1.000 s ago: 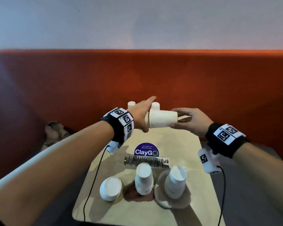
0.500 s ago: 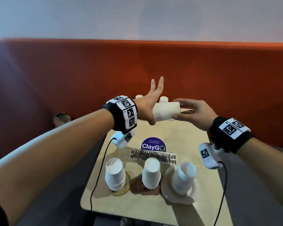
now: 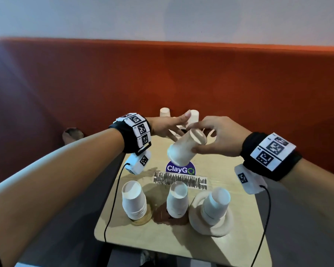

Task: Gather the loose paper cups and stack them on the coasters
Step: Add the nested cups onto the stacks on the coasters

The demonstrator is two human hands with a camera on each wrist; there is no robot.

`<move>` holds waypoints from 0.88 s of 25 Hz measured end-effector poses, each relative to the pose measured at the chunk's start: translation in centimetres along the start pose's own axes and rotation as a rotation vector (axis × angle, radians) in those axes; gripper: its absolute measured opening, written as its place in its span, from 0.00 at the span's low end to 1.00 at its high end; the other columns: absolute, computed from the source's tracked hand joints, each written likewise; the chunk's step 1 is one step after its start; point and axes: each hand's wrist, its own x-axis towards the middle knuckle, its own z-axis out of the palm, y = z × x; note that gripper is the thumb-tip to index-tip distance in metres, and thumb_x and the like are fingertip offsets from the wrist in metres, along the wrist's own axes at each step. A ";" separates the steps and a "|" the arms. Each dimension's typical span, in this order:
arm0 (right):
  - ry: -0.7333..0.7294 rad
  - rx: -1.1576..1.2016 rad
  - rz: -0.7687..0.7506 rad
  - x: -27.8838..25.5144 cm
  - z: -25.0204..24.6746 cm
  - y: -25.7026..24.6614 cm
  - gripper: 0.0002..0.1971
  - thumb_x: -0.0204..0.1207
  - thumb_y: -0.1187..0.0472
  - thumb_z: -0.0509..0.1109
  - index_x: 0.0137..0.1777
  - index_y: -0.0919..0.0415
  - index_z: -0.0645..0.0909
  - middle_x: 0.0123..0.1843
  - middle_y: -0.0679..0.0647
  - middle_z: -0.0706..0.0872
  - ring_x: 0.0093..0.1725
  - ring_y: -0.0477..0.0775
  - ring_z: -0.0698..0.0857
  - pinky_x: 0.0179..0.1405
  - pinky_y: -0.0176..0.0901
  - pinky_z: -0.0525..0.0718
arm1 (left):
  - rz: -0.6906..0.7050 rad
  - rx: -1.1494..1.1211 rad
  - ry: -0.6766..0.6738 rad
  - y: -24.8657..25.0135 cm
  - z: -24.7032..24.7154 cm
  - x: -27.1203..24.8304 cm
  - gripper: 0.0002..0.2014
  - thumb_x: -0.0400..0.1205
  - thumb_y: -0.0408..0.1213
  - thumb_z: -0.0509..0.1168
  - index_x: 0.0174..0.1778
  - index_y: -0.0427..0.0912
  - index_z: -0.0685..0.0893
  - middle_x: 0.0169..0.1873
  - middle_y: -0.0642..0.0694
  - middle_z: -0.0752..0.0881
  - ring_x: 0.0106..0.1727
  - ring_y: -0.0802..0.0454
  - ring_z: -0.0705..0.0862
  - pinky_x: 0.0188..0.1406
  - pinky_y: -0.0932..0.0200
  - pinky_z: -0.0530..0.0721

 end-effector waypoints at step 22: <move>-0.559 -0.439 -0.065 -0.1 9.3 -2.4 0.29 0.66 0.35 0.77 0.68 0.35 0.79 0.62 0.42 0.83 0.60 0.51 0.81 0.56 0.50 0.83 | -0.232 0.614 0.142 -5.2 1.4 -2.7 0.36 0.78 0.62 0.69 0.80 0.50 0.73 0.69 0.54 0.84 0.69 0.53 0.81 0.69 0.57 0.74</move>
